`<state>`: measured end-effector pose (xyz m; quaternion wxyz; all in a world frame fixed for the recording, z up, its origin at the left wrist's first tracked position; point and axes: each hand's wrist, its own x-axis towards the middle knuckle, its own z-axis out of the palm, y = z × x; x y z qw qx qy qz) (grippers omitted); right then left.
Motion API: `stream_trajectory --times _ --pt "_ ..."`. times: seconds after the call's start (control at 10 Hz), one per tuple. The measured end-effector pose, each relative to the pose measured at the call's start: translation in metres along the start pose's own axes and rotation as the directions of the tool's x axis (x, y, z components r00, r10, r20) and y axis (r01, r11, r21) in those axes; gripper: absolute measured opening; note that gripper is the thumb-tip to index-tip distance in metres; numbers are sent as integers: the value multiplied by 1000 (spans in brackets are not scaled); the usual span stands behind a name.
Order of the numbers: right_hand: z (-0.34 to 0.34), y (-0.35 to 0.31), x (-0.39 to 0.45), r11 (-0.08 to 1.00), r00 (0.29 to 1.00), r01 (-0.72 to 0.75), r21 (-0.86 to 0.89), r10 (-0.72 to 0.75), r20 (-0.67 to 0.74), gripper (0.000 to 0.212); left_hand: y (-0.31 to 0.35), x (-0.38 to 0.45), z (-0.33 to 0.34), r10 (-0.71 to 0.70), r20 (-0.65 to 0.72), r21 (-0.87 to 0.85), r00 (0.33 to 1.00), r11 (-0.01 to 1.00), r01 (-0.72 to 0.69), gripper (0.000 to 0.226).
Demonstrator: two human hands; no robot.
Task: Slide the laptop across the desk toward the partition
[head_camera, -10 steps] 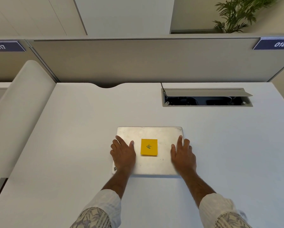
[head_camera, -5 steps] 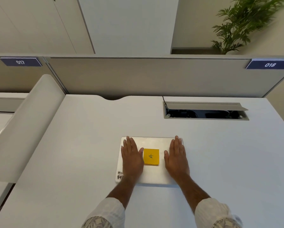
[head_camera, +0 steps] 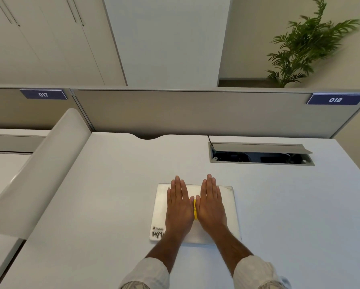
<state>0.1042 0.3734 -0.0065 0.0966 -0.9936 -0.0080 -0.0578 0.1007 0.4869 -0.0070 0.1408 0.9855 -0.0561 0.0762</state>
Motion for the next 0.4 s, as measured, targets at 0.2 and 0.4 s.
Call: stream_trajectory --times 0.2,0.4 --pt "0 3 -2 1000 999 -12 7 12 36 68 -1 -3 -1 -3 29 11 1000 1000 2 68" --pt "-6 5 -3 999 1000 -18 35 18 -4 66 0 -1 -4 1 51 0 999 1000 -1 69"
